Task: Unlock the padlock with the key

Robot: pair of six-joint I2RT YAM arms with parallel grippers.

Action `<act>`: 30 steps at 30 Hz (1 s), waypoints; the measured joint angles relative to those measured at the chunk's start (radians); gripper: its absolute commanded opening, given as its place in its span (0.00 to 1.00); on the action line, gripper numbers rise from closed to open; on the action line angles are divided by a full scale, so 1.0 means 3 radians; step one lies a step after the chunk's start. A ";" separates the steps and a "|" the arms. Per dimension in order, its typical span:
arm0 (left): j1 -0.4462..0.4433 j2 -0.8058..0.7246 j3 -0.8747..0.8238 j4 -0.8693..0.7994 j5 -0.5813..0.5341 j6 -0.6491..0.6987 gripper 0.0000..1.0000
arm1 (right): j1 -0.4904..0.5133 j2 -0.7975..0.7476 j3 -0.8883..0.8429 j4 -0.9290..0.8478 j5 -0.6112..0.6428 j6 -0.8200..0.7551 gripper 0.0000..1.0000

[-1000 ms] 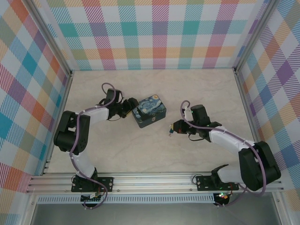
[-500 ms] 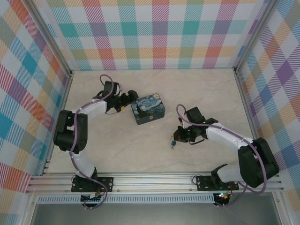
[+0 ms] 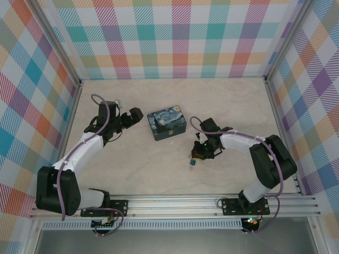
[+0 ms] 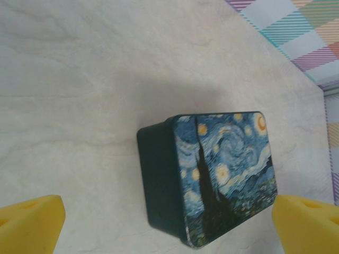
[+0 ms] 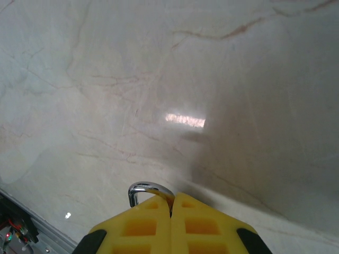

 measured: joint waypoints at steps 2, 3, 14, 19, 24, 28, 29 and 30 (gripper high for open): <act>0.0006 -0.0088 -0.0055 -0.0037 -0.0050 0.0023 1.00 | 0.0000 0.0084 0.0046 0.0006 -0.0001 0.0001 0.03; 0.0013 -0.0125 -0.0075 -0.0056 -0.0064 0.0041 1.00 | 0.0000 0.0127 0.0062 0.0020 -0.0004 0.0001 0.03; 0.0043 -0.0272 -0.0149 -0.0150 -0.0168 0.0055 1.00 | 0.0003 0.0184 0.0111 -0.0004 0.0038 -0.0102 0.24; 0.0043 -0.0362 -0.0149 -0.0182 -0.0167 0.0032 1.00 | 0.0003 -0.0205 0.0111 -0.0140 0.0306 -0.0205 0.39; 0.0051 -0.0467 -0.0149 -0.0210 -0.0189 0.0034 1.00 | -0.0031 -0.0843 0.0111 -0.0220 0.0708 -0.0354 0.54; 0.0072 -0.0607 -0.0149 -0.0370 -0.0292 0.0047 1.00 | -0.0189 -0.1373 0.0034 -0.0189 0.1007 -0.0551 0.71; 0.0075 -0.0649 -0.0149 -0.0398 -0.0326 0.0050 1.00 | -0.0239 -0.1499 -0.0011 -0.0160 0.1071 -0.0600 0.77; 0.0081 -0.0702 -0.0149 -0.0429 -0.0364 0.0058 1.00 | -0.0291 -0.1628 -0.0070 -0.0109 0.1133 -0.0660 0.81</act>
